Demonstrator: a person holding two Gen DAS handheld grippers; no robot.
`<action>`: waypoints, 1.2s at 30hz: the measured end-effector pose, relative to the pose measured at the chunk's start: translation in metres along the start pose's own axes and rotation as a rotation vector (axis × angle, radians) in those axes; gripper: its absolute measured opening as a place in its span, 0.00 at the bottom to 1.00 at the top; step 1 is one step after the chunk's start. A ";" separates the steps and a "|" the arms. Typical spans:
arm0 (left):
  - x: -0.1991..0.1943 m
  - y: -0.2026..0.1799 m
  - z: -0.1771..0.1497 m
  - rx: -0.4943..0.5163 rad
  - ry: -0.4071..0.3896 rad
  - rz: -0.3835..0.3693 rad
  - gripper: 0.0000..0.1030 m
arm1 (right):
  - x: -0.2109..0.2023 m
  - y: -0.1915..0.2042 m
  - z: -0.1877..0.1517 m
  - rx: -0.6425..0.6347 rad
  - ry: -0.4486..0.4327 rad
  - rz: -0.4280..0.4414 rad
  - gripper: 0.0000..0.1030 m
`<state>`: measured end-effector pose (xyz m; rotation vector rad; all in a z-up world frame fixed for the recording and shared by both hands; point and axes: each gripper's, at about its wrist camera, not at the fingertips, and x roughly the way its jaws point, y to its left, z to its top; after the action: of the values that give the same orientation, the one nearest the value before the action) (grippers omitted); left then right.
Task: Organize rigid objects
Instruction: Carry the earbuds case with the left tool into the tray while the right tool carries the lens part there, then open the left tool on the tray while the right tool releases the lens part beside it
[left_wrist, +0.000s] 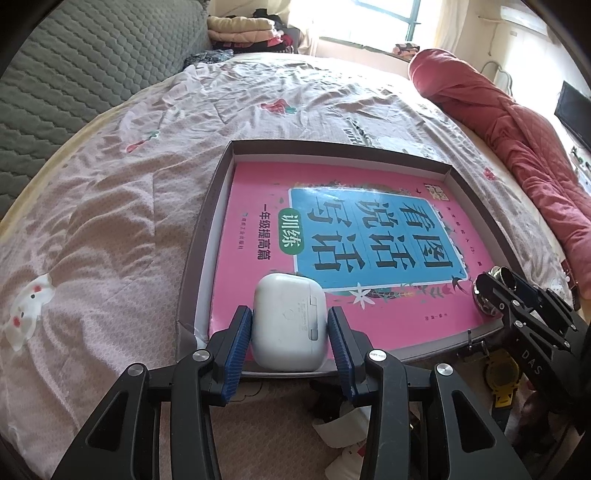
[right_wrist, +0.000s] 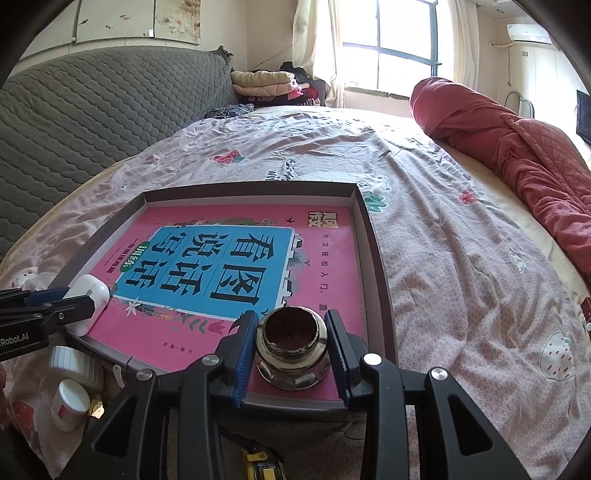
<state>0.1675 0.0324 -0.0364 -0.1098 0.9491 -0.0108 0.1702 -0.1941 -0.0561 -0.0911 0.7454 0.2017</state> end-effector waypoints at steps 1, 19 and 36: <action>-0.001 0.000 0.000 -0.003 -0.003 -0.003 0.43 | 0.000 0.000 0.000 0.002 -0.001 0.002 0.36; -0.017 -0.002 0.000 -0.009 -0.034 -0.002 0.57 | -0.016 -0.016 0.002 0.063 -0.060 0.004 0.51; -0.053 0.002 0.000 -0.013 -0.090 0.006 0.63 | -0.057 -0.016 0.003 0.050 -0.216 -0.010 0.53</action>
<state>0.1363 0.0374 0.0061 -0.1189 0.8592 0.0060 0.1347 -0.2178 -0.0150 -0.0249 0.5341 0.1797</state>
